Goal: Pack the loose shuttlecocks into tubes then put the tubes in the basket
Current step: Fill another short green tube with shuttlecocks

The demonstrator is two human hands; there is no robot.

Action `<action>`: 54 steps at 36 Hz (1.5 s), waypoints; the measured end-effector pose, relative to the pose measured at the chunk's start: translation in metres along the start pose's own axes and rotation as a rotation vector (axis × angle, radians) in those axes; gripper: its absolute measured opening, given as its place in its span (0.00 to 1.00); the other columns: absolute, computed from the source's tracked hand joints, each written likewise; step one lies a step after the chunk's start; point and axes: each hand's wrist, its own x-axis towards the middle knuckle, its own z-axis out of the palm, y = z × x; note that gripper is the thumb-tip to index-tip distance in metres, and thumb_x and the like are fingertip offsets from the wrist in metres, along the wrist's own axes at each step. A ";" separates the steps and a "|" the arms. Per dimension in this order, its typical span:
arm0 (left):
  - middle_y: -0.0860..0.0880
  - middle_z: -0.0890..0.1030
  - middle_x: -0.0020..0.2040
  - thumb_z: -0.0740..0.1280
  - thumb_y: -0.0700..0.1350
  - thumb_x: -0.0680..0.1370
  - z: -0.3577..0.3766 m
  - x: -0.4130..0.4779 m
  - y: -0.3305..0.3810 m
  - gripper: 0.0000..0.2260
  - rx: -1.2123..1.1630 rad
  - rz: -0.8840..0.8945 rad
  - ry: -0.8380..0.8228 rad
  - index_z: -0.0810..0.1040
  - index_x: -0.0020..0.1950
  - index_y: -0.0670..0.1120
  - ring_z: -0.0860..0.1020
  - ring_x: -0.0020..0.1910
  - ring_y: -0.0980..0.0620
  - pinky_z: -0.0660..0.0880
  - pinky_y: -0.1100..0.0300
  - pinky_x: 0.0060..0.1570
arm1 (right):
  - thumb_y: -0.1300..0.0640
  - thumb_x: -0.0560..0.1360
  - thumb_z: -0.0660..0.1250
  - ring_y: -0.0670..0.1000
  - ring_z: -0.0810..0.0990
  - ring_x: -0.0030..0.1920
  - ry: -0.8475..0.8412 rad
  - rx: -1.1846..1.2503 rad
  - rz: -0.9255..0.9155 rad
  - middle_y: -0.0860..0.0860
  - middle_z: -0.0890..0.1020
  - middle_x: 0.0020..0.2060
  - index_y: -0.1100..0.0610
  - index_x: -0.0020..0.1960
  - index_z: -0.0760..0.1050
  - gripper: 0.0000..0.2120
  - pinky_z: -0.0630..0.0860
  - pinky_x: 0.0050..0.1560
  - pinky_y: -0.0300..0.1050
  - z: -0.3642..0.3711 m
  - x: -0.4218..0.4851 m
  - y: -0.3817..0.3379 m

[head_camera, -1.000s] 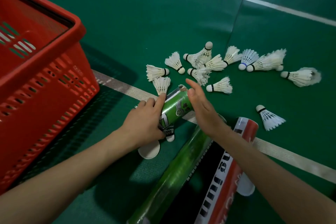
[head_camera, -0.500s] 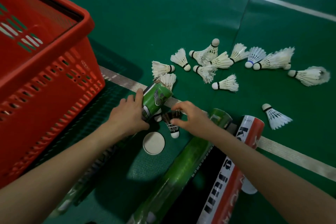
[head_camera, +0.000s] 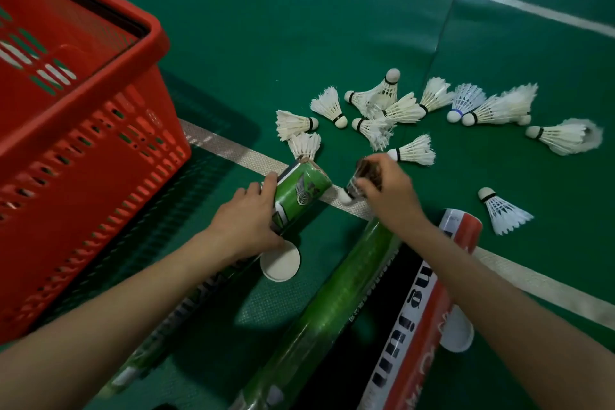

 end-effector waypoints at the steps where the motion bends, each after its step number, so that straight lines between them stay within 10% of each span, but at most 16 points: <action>1: 0.44 0.68 0.63 0.75 0.59 0.66 0.000 -0.001 0.002 0.51 0.000 0.008 0.003 0.45 0.75 0.49 0.68 0.62 0.43 0.73 0.47 0.55 | 0.61 0.78 0.63 0.48 0.78 0.49 0.038 0.082 0.009 0.50 0.77 0.48 0.55 0.56 0.70 0.08 0.79 0.52 0.45 -0.006 0.001 -0.004; 13: 0.47 0.68 0.63 0.74 0.56 0.66 -0.003 -0.007 0.015 0.49 0.014 0.126 0.053 0.44 0.75 0.51 0.68 0.61 0.46 0.73 0.51 0.51 | 0.56 0.82 0.54 0.52 0.73 0.39 -0.105 0.265 -0.103 0.53 0.74 0.38 0.57 0.63 0.68 0.11 0.73 0.42 0.48 -0.018 -0.008 -0.043; 18: 0.47 0.68 0.63 0.74 0.55 0.67 -0.006 -0.007 0.016 0.49 0.015 0.132 0.062 0.44 0.76 0.50 0.67 0.61 0.46 0.73 0.52 0.51 | 0.49 0.83 0.50 0.45 0.73 0.55 -0.113 0.370 -0.029 0.47 0.73 0.52 0.53 0.69 0.64 0.17 0.67 0.58 0.39 -0.011 -0.013 -0.048; 30: 0.46 0.69 0.61 0.74 0.53 0.66 -0.006 0.001 0.007 0.47 -0.015 0.095 0.059 0.47 0.75 0.51 0.69 0.59 0.45 0.72 0.52 0.49 | 0.49 0.83 0.48 0.23 0.73 0.42 -0.251 0.462 0.006 0.37 0.72 0.48 0.52 0.70 0.61 0.17 0.68 0.42 0.20 0.012 -0.013 -0.042; 34: 0.46 0.68 0.62 0.74 0.54 0.66 -0.009 0.008 -0.003 0.47 -0.023 0.050 0.068 0.47 0.75 0.51 0.68 0.59 0.44 0.73 0.51 0.50 | 0.42 0.81 0.46 0.41 0.76 0.58 -0.301 0.400 0.000 0.47 0.78 0.55 0.46 0.65 0.67 0.18 0.69 0.61 0.38 0.019 0.004 -0.042; 39: 0.43 0.66 0.67 0.75 0.55 0.66 -0.020 0.024 -0.021 0.50 -0.029 -0.068 0.058 0.45 0.76 0.49 0.67 0.63 0.41 0.72 0.47 0.56 | 0.53 0.82 0.56 0.42 0.75 0.53 -0.196 0.234 -0.024 0.48 0.77 0.55 0.54 0.61 0.73 0.12 0.71 0.56 0.41 0.022 0.041 -0.041; 46: 0.42 0.67 0.67 0.76 0.54 0.65 -0.022 0.033 -0.037 0.51 -0.063 -0.132 0.056 0.45 0.76 0.50 0.69 0.63 0.41 0.73 0.47 0.56 | 0.59 0.78 0.65 0.52 0.57 0.75 -0.376 -0.202 -0.124 0.51 0.61 0.75 0.52 0.77 0.56 0.31 0.56 0.75 0.50 0.034 0.086 -0.036; 54: 0.42 0.68 0.64 0.76 0.54 0.65 -0.020 0.028 -0.038 0.51 -0.075 -0.121 0.041 0.44 0.76 0.50 0.69 0.61 0.41 0.73 0.48 0.55 | 0.57 0.76 0.68 0.52 0.75 0.55 -0.277 -0.225 -0.011 0.55 0.75 0.61 0.57 0.68 0.66 0.23 0.69 0.53 0.42 0.046 0.077 -0.020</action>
